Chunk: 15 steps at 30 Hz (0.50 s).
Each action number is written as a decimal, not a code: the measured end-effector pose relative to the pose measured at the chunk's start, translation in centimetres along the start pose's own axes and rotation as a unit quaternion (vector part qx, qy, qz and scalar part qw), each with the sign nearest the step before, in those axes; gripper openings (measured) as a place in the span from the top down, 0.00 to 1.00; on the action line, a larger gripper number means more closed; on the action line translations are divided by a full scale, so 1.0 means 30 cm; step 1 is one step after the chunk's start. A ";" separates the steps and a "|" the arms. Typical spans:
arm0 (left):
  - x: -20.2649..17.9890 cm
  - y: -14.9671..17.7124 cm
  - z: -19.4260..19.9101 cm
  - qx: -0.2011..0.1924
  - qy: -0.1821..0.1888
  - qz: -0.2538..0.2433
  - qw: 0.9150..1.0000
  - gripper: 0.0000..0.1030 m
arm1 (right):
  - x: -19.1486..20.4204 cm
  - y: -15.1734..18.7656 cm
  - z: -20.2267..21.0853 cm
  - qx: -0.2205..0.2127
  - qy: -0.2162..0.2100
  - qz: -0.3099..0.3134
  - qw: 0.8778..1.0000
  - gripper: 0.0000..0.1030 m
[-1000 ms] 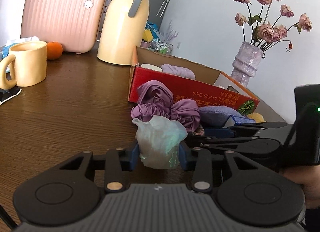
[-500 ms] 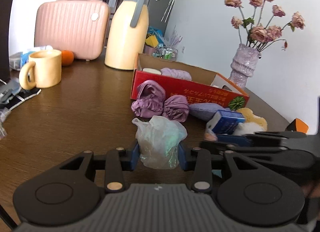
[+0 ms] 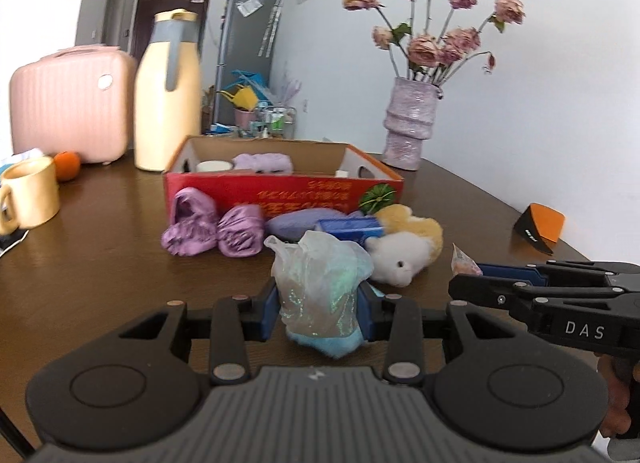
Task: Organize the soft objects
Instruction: 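Carry the plastic bag into the box with the left tool while the right drops the wrapper in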
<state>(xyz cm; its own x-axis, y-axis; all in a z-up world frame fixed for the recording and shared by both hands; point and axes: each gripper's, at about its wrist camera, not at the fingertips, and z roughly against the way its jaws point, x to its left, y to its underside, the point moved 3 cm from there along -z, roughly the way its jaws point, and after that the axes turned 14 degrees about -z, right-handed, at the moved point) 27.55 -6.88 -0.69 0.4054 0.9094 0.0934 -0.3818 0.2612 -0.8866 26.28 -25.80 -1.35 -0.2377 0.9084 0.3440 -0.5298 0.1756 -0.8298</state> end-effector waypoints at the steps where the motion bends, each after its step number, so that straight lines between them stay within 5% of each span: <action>1: 0.004 -0.021 -0.014 -0.005 0.002 -0.008 1.000 0.62 | -0.014 -0.006 0.003 -0.004 0.000 -0.002 1.000 0.73; 7: 0.112 -0.272 -0.237 -0.008 0.024 -0.010 1.000 0.62 | -0.096 -0.147 -0.091 -0.015 -0.004 0.008 1.000 0.73; 11: 0.189 -0.469 -0.535 0.035 0.029 0.003 0.999 0.62 | -0.155 -0.340 -0.252 -0.008 -0.017 0.020 1.000 0.73; 15: 0.228 -0.605 -0.874 0.085 0.016 0.008 0.996 0.61 | -0.244 -0.548 -0.532 0.027 0.016 0.043 0.999 0.73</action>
<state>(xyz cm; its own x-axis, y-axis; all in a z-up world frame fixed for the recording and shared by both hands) 59.02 -13.90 4.15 0.4229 0.9039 0.0639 -0.5215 0.3004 -0.7986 49.70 -29.29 2.76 -0.2573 0.9313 0.2577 -0.5516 0.0774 -0.8305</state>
